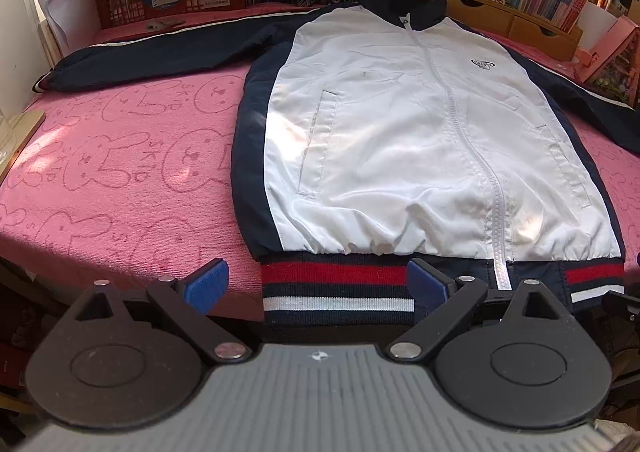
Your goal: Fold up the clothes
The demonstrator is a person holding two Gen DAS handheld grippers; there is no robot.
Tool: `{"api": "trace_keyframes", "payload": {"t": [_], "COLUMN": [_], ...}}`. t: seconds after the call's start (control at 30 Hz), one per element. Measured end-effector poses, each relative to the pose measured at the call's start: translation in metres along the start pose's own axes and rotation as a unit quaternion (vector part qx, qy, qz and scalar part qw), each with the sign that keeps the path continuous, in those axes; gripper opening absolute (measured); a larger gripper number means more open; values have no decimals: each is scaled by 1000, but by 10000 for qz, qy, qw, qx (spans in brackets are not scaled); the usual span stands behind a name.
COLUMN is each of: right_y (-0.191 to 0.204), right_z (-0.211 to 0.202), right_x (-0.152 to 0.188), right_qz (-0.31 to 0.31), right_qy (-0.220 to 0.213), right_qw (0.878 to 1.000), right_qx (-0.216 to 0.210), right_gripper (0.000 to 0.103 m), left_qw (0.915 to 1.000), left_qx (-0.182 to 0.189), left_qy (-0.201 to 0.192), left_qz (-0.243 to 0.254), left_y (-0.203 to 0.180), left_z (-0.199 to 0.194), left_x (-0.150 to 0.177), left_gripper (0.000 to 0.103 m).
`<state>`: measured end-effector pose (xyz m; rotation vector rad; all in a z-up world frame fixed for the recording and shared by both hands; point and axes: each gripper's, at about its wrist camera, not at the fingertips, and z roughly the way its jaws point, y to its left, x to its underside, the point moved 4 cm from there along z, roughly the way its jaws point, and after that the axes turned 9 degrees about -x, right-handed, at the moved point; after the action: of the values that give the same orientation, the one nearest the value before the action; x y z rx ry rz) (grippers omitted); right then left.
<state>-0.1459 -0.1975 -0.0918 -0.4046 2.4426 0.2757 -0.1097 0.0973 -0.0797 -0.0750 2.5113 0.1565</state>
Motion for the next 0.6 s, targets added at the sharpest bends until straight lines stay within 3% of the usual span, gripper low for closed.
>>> {"api": "trace_keyframes", "payload": {"t": [0.6], "right_y": [13], "right_z": [2], "right_x": [19], "right_qz": [78], "right_qy": [146], "right_qw": [9998], "right_qx": [-146], "right_gripper": [95], "left_qw": [9989], "left_qx": [327], "left_qy": [130], "left_qz": [306], "left_y": [-35], "left_z": [2], "left_x": [12], "left_gripper": [97]}}
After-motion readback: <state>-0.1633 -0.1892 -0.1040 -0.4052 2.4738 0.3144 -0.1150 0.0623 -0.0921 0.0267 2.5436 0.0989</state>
